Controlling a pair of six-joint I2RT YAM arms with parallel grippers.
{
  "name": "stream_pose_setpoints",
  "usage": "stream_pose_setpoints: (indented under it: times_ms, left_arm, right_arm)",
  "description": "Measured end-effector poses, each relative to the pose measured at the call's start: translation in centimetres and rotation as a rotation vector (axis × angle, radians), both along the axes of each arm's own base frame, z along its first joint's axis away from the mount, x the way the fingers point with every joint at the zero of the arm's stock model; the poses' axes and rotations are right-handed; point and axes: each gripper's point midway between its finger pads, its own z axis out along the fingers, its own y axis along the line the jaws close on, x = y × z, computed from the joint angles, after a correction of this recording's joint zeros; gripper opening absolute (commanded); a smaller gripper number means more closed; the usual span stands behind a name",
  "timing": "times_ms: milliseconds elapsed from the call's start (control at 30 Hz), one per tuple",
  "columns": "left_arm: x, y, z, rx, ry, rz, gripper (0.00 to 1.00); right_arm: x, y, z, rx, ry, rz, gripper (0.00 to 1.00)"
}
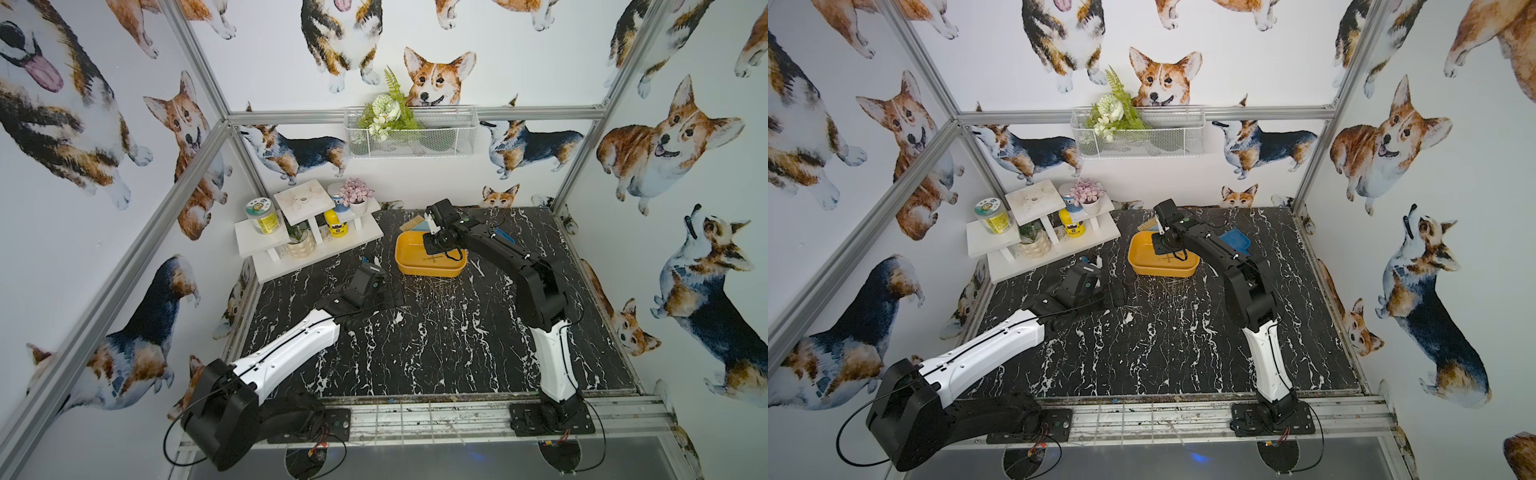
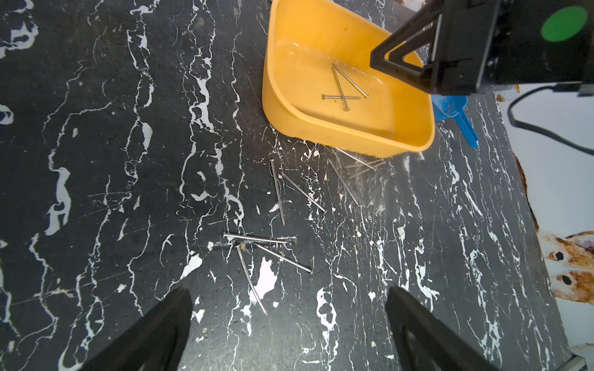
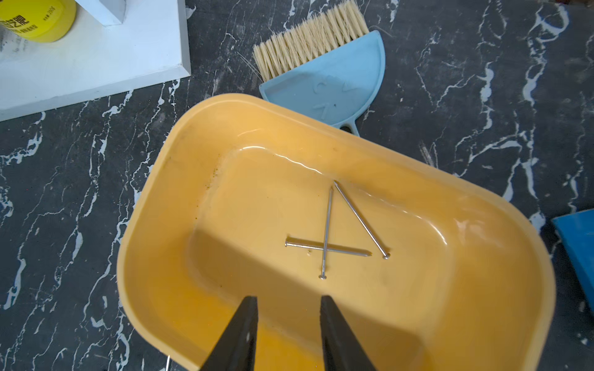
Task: Put the nails on the desktop into the storage box
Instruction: Place the nail in the storage box, then pick up the nail from the center of the board.
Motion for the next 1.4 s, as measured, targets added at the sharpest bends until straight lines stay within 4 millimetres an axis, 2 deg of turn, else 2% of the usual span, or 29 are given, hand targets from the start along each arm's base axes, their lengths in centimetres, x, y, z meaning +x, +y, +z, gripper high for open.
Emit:
stream_pose_setpoints:
  times_ms: [100, 300, 467, 633, 767, 933, 1400]
  left_arm:
    - [-0.1, 0.1, 0.0, -0.001, -0.001, 0.000, 0.99]
    - [-0.8, 0.6, -0.6, 0.001, 0.011, 0.007, 0.99]
    - [-1.5, 1.2, -0.8, 0.004, 0.011, 0.014, 0.99]
    - [-2.4, 2.0, -0.9, 0.007, 0.004, 0.021, 0.99]
    - [-3.7, 3.1, -2.3, 0.025, 0.035, 0.036, 0.99]
    - [-4.5, 3.6, -2.4, 0.015, 0.025, 0.042, 0.99]
    - [-5.7, 4.7, -2.5, 0.002, 0.012, 0.068, 1.00]
  right_arm:
    - [-1.2, -0.3, 1.2, 0.005, -0.007, 0.006, 0.38]
    - [-6.5, 0.7, 1.5, 0.001, 0.005, 0.073, 0.39]
    - [-11.8, 2.3, -0.1, 0.002, 0.047, 0.158, 0.37]
    - [-16.0, 3.4, -2.4, -0.006, 0.097, 0.208, 0.35]
    - [-18.7, 4.5, -4.0, -0.006, 0.138, 0.250, 0.34]
    - [-20.2, 5.6, -4.9, -0.003, 0.154, 0.273, 0.34]
    - [-20.8, 6.4, -7.8, -0.036, 0.208, 0.278, 0.33]
